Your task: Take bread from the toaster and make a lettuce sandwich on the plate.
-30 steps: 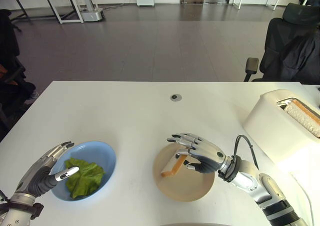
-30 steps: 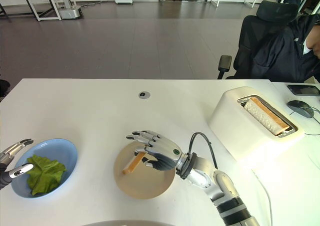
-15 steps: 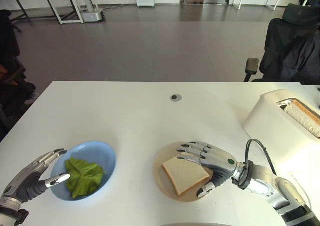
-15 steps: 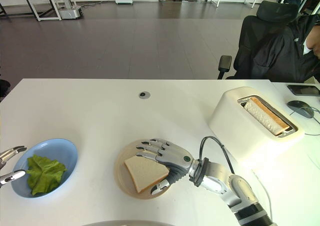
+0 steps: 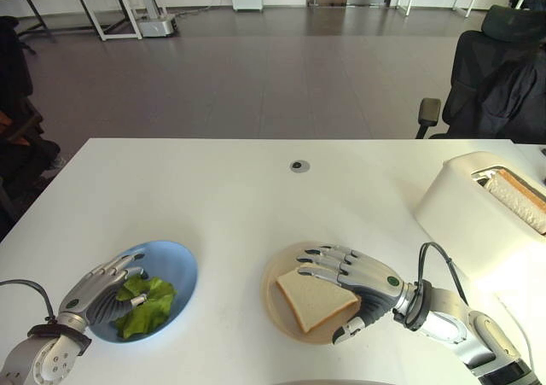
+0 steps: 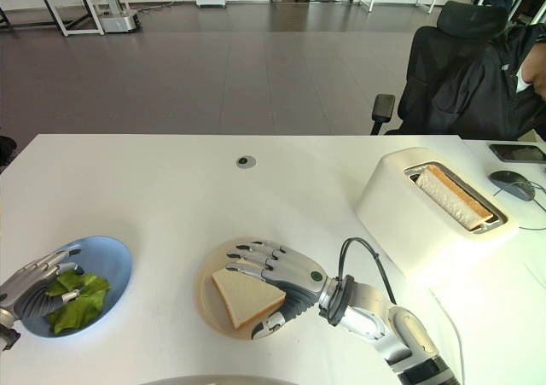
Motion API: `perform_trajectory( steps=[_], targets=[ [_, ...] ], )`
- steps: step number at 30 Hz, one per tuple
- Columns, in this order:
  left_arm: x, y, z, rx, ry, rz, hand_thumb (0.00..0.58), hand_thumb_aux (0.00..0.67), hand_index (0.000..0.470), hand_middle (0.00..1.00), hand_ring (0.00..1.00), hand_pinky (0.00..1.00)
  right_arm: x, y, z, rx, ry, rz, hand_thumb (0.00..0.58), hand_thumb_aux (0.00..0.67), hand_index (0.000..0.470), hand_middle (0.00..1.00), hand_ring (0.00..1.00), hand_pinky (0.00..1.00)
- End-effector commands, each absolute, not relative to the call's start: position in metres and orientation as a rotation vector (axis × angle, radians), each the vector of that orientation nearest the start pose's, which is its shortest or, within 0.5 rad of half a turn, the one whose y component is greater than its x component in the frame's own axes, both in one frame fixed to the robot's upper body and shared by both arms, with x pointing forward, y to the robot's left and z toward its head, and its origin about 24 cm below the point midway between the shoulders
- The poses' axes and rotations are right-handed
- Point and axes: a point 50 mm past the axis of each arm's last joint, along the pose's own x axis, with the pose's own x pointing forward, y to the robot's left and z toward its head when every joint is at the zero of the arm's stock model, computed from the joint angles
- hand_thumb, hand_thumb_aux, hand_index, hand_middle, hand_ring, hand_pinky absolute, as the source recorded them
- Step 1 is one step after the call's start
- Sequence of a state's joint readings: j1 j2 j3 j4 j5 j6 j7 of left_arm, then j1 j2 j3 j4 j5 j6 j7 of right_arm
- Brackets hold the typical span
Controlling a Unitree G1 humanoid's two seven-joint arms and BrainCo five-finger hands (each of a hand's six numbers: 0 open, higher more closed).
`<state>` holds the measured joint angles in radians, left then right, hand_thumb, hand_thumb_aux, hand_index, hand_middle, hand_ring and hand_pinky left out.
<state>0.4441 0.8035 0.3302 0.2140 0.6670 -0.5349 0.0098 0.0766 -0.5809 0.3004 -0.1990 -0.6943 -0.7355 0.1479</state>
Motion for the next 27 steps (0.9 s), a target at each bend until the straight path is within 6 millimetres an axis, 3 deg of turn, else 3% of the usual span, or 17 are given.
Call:
perform_trajectory(
  steps=[1, 4, 5, 8, 11, 13, 18, 20, 24, 27],
  targets=[
    [0.145, 0.348, 0.053, 1.450, 0.205, -0.243, 0.572, 0.591, 0.415, 0.00, 0.00, 0.00, 0.181, -0.119, 0.078, -1.111, -0.715, 0.901, 0.000, 0.000, 0.000, 0.00, 0.00, 0.00],
    [0.146, 0.347, 0.053, 1.445, 0.199, -0.246, 0.577, 0.623, 0.437, 0.00, 0.00, 0.00, 0.182, -0.120, 0.078, -1.111, -0.714, 0.893, 0.000, 0.000, 0.000, 0.00, 0.00, 0.00],
    [0.146, 0.347, 0.053, 1.442, 0.198, -0.244, 0.580, 0.670, 0.470, 0.00, 0.00, 0.00, 0.182, -0.119, 0.078, -1.111, -0.714, 0.892, 0.000, 0.000, 0.000, 0.00, 0.00, 0.00],
    [0.146, 0.349, 0.055, 1.439, 0.188, -0.229, 0.580, 0.670, 0.470, 0.00, 0.00, 0.00, 0.183, -0.119, 0.078, -1.112, -0.715, 0.887, 0.000, 0.000, 0.000, 0.00, 0.00, 0.00],
    [0.149, 0.348, 0.065, 1.442, 0.147, -0.204, 0.580, 0.670, 0.470, 0.00, 0.00, 0.00, 0.184, -0.119, 0.079, -1.113, -0.716, 0.880, 0.000, 0.000, 0.000, 0.00, 0.00, 0.00],
    [0.152, 0.340, 0.086, 1.418, 0.059, -0.185, 0.580, 0.670, 0.470, 0.00, 0.00, 0.00, 0.186, -0.119, 0.079, -1.111, -0.718, 0.868, 0.000, 0.000, 0.000, 0.00, 0.00, 0.00],
    [0.159, 0.287, 0.134, 1.261, -0.189, -0.280, 0.580, 0.670, 0.470, 0.00, 0.00, 0.00, 0.193, -0.124, 0.082, -1.103, -0.708, 0.812, 0.000, 0.000, 0.000, 0.00, 0.00, 0.00],
    [0.163, 0.252, 0.144, 1.182, -0.271, -0.407, 0.580, 0.670, 0.470, 0.00, 0.00, 0.00, 0.202, -0.133, 0.086, -1.100, -0.687, 0.753, 0.000, 0.000, 0.000, 0.00, 0.00, 0.00],
    [0.175, 0.191, 0.146, 1.064, -0.382, -0.635, 0.580, 0.670, 0.470, 0.00, 0.00, 0.00, 0.221, -0.161, 0.095, -1.128, -0.635, 0.614, 0.000, 0.000, 0.000, 0.00, 0.00, 0.00],
    [0.188, 0.147, 0.134, 1.014, -0.413, -0.795, 0.580, 0.670, 0.470, 0.00, 0.00, 0.00, 0.231, -0.179, 0.099, -1.154, -0.604, 0.545, 0.000, 0.000, 0.000, 0.00, 0.00, 0.00]
  ],
)
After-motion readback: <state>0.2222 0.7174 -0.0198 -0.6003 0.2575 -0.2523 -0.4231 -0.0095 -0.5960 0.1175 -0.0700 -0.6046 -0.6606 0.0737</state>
